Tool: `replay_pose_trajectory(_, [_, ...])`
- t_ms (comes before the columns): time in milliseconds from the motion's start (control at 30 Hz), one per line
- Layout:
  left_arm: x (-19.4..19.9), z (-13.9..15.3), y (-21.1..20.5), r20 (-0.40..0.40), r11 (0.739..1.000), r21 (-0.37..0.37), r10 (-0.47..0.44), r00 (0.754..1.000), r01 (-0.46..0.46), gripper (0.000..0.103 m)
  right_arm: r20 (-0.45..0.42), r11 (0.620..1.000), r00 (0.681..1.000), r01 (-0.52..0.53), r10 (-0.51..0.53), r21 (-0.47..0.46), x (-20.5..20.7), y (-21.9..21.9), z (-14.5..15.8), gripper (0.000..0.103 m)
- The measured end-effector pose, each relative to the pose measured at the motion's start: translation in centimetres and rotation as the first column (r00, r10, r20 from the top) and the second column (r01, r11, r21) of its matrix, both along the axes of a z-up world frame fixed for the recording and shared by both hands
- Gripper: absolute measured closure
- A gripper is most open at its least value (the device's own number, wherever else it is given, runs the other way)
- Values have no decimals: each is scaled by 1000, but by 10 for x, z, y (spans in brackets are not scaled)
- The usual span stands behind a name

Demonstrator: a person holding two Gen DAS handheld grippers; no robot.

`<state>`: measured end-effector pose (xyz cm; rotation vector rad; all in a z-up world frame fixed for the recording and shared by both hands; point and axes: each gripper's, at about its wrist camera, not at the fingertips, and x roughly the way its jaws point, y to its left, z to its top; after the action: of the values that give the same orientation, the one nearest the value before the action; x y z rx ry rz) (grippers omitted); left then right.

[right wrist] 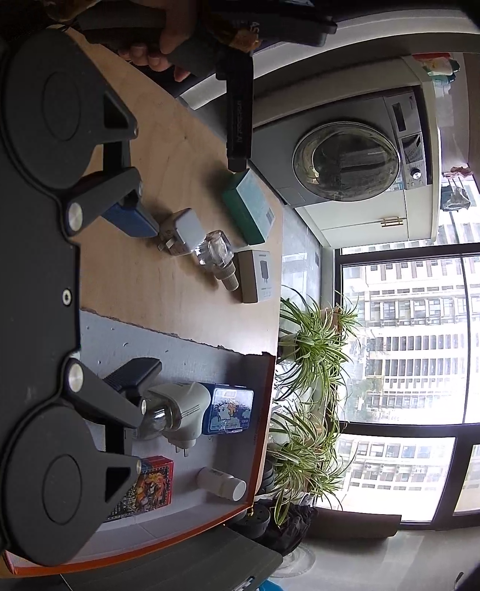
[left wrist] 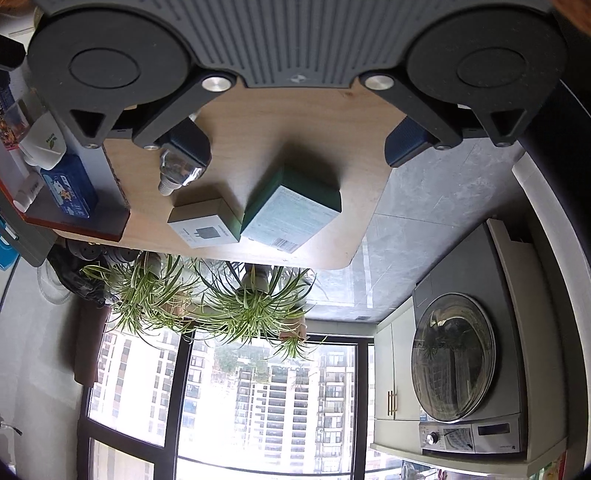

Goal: Organize rigid objects
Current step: 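Withdraw both tools from the tray toward the remaining table items, then grasp the teal box with the left tool while the right tool grasps the glass refill bottle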

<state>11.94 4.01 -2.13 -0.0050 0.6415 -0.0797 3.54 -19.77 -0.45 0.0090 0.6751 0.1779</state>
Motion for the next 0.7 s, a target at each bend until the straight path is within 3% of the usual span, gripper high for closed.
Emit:
replay_pose_trajectory(333, [91, -35, -11, -42, 987, 125, -95, 995, 100, 0, -43, 1000, 999, -14, 15, 21, 37, 2, -10, 17])
replay_pose_trajectory(533, [115, -50, -8, -60, 988, 94, -118, 991, 123, 0, -77, 998, 996, -32, 36, 60, 66, 11, -15, 17])
replay_pose_trajectory(567, [115, -51, -8, -64, 988, 82, -127, 990, 132, 8, -85, 997, 996, -35, 41, 70, 71, 14, -17, 17])
replay_pose_trajectory(600, [116, -52, -7, -72, 987, 64, -142, 987, 147, 23, -96, 996, 994, -36, 44, 80, 78, 17, -18, 17])
replay_pose_trajectory(700, [108, -52, -5, -67, 985, 50, -163, 984, 166, 31, -131, 993, 990, -38, 53, 113, 96, 27, -23, 17])
